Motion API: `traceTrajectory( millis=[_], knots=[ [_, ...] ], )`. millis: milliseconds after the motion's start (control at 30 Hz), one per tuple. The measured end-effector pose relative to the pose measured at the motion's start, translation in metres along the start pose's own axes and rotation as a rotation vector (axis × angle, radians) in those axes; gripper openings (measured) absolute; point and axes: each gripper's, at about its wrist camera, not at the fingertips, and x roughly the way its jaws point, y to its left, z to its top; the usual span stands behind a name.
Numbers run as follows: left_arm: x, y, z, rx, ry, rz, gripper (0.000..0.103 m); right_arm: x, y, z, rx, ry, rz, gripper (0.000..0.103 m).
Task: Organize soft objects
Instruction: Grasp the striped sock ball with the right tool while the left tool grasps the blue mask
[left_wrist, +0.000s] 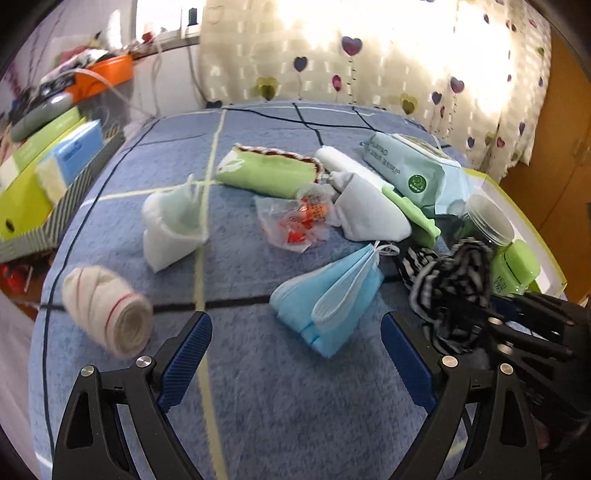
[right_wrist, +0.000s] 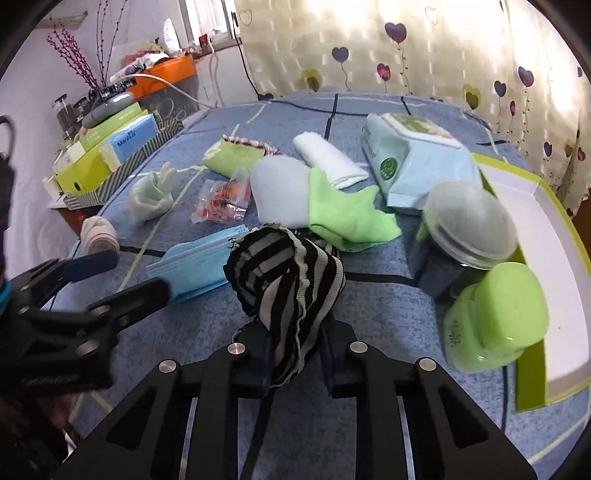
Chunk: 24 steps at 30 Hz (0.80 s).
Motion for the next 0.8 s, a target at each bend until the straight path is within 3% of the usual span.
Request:
traceTrajectory(
  millis=[267, 333, 533, 600, 700, 800],
  knots=[
    [0.028, -0.012, 0.011, 0.055, 0.052, -0.010, 0.092, -0.023, -0.020, -0.002, 0.044, -0.027, -0.009, 0.021],
    [0.034, -0.015, 0.011, 0.059, 0.074, -0.014, 0.088, -0.029, -0.022, -0.002, 0.044, -0.038, -0.014, 0.021],
    [0.039, -0.024, 0.011, 0.094, 0.084, 0.031, 0.057, -0.035, -0.029, -0.001, 0.052, -0.052, -0.013, 0.021],
    [0.036, -0.024, 0.012, 0.087, 0.081, 0.037, 0.042, -0.038, -0.033, -0.001, 0.059, -0.056, -0.013, 0.021],
    [0.029, -0.023, 0.013, 0.062, 0.071, 0.026, 0.034, -0.041, -0.038, -0.001, 0.065, -0.062, -0.019, 0.021],
    [0.019, -0.022, 0.017, 0.035, 0.053, 0.000, 0.033, -0.047, -0.044, 0.000, 0.075, -0.074, -0.022, 0.021]
  ],
)
